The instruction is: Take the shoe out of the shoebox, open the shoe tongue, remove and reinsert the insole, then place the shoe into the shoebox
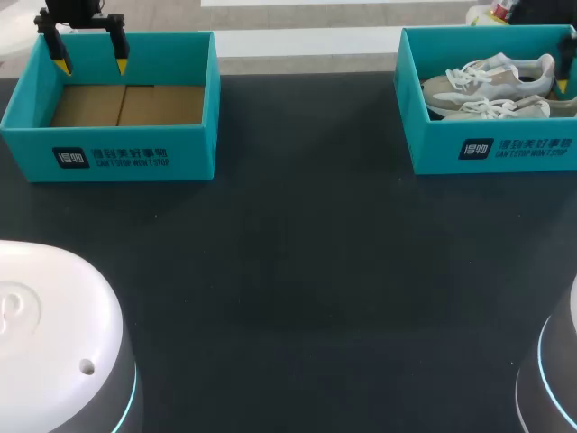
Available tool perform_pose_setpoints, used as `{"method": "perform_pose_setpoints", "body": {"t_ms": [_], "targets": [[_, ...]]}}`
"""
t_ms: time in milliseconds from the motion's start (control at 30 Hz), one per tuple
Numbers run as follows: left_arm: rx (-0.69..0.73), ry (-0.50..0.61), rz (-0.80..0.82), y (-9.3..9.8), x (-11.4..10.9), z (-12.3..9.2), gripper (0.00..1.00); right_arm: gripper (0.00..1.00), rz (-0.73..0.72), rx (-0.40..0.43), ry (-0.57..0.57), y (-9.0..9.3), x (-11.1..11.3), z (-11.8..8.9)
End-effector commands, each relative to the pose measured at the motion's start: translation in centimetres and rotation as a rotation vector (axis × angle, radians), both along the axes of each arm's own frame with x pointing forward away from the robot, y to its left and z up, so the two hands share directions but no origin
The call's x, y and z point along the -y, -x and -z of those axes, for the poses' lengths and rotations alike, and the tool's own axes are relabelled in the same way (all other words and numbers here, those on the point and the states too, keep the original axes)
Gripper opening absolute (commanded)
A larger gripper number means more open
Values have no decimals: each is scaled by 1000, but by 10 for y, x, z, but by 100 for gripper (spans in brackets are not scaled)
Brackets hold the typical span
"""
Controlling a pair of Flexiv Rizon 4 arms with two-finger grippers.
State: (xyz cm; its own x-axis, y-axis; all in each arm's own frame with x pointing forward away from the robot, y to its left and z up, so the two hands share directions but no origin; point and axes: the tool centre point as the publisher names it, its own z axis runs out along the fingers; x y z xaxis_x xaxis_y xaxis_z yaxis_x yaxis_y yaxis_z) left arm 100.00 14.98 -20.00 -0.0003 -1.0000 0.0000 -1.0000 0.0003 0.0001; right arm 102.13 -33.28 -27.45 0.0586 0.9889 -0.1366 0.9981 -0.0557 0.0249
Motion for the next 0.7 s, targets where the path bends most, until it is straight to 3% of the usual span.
{"method": "perform_pose_setpoints", "body": {"t_ms": [33, 100, 233, 500, 700], "targets": [[0, 0, 0, 0, 0, 0, 100, 64, 8, 7, -6, -3, 3, 11], [0, 0, 0, 0, 0, 0, 100, 67, 9, 10, -7, -4, 3, 15], [0, 0, 0, 0, 0, 0, 100, 57, 18, 15, -15, -4, 3, 22], [0, 0, 0, 0, 0, 0, 100, 64, 33, 22, -8, -4, 10, 35], [0, 0, 0, 0, 0, 0, 100, 61, 32, 23, -5, -6, 14, 47]]}}
